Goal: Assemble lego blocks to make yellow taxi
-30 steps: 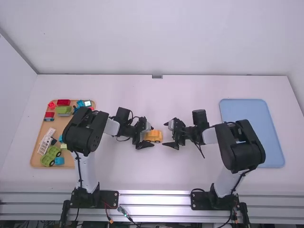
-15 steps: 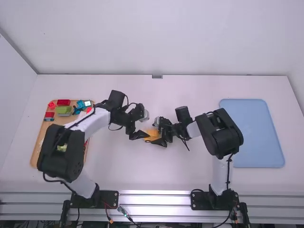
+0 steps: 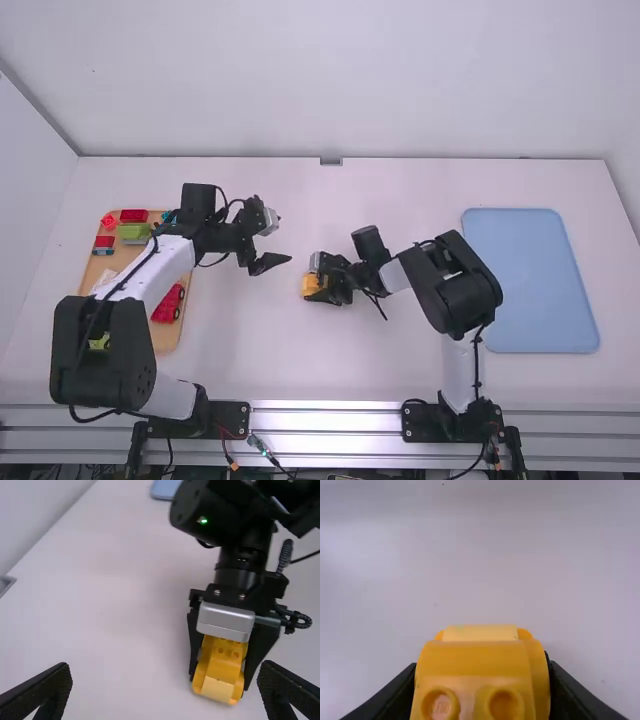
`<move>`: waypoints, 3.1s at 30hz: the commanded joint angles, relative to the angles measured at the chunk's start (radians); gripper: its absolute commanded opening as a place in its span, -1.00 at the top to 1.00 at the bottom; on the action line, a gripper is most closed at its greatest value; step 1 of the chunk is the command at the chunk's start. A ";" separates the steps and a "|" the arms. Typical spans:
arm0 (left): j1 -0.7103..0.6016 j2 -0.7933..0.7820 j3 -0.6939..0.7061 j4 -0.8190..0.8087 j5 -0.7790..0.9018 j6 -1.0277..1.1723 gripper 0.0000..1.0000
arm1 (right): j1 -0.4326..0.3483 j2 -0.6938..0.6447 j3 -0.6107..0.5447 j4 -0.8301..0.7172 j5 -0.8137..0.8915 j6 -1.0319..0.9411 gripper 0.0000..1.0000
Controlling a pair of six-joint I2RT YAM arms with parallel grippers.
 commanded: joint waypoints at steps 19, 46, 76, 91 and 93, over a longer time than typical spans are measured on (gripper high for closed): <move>-0.055 -0.010 -0.274 0.829 -0.442 -0.759 -0.98 | -0.327 -0.433 0.142 -0.651 0.500 -0.144 0.30; -0.060 -0.010 -0.316 0.913 -0.541 -0.811 -0.98 | -1.184 -0.445 -0.353 0.171 0.293 0.334 0.09; -0.218 -0.010 -0.062 0.411 -0.794 -0.909 -0.98 | -0.800 -0.601 0.076 -0.551 0.541 0.429 -0.98; -0.317 -0.057 0.194 0.070 -0.924 -0.931 -0.94 | -0.262 -0.811 0.135 -0.649 0.876 0.603 -0.94; -0.291 -0.083 0.168 0.096 -0.943 -0.931 -0.89 | -0.288 -0.837 0.109 -0.623 0.864 0.629 -0.89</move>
